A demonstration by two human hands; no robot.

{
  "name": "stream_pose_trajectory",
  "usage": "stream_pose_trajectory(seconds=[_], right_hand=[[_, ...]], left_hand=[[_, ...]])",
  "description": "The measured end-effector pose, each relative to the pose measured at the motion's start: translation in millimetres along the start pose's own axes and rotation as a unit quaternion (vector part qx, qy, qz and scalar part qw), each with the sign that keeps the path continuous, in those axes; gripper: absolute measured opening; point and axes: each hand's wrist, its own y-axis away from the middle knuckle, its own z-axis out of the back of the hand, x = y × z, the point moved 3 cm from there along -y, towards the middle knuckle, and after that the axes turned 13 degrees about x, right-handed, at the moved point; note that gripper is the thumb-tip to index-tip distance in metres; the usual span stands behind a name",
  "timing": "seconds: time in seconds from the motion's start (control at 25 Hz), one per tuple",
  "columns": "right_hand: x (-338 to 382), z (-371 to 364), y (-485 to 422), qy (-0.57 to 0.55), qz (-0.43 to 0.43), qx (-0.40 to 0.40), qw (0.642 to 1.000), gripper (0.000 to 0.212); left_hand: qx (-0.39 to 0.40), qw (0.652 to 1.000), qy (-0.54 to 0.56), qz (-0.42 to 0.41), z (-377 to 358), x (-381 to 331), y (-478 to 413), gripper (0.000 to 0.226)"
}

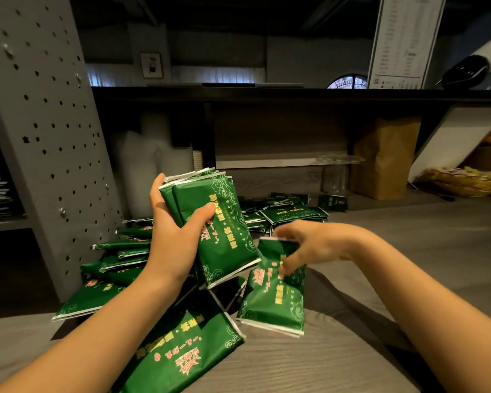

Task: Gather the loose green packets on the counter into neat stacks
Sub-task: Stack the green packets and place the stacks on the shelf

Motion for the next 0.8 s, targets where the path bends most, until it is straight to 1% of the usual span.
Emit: stream_pose_trajectory(seconds=[0.04,0.12,0.16,0.24,0.28,0.32,0.36,0.44,0.52,0.6,0.64,0.72,0.8], right_hand=[[-1,5,1,-0.064,0.042,-0.026,0.997,0.062],[-3,15,3,-0.191,0.132,-0.096,0.968,0.05],[-4,20,4,-0.243,0.166,-0.141,0.945,0.05],[-6,27,6,-0.361,0.226,-0.205,0.881,0.051],[-5,29,7,-0.413,0.257,-0.219,0.846,0.049],[-3,29,9,-0.447,0.282,-0.228,0.818,0.046],[1,29,11,-0.463,0.299,-0.232,0.801,0.042],[9,24,12,-0.465,0.315,-0.229,0.795,0.038],[20,16,11,-0.444,0.32,-0.23,0.805,0.038],[30,5,7,-0.42,0.321,-0.259,0.808,0.042],[34,-1,4,-0.41,0.326,-0.28,0.805,0.045],[43,-13,-2,-0.412,0.347,-0.304,0.786,0.053],[49,-23,-7,-0.422,0.358,-0.302,0.776,0.059]], left_hand=[[-0.002,1.0,0.0,0.001,1,-1,0,0.076],[-0.003,1.0,-0.002,0.003,1,-2,0,0.075],[-0.004,1.0,0.0,0.004,1,-2,0,0.075],[-0.005,1.0,0.004,0.009,1,-2,0,0.075],[-0.005,1.0,0.004,0.012,1,-2,0,0.075],[-0.003,1.0,0.004,0.016,1,-2,0,0.076],[0.001,1.0,0.003,0.02,0,-1,0,0.076],[0.016,1.0,0.001,0.025,-4,-1,2,0.078],[0.026,0.999,0.0,0.028,-7,1,4,0.078],[0.033,0.999,0.009,0.034,-10,3,5,0.076],[0.035,0.999,0.015,0.037,-12,5,6,0.073],[0.035,0.998,0.03,0.039,-17,8,8,0.068],[0.037,0.997,0.049,0.037,-22,10,11,0.075]])
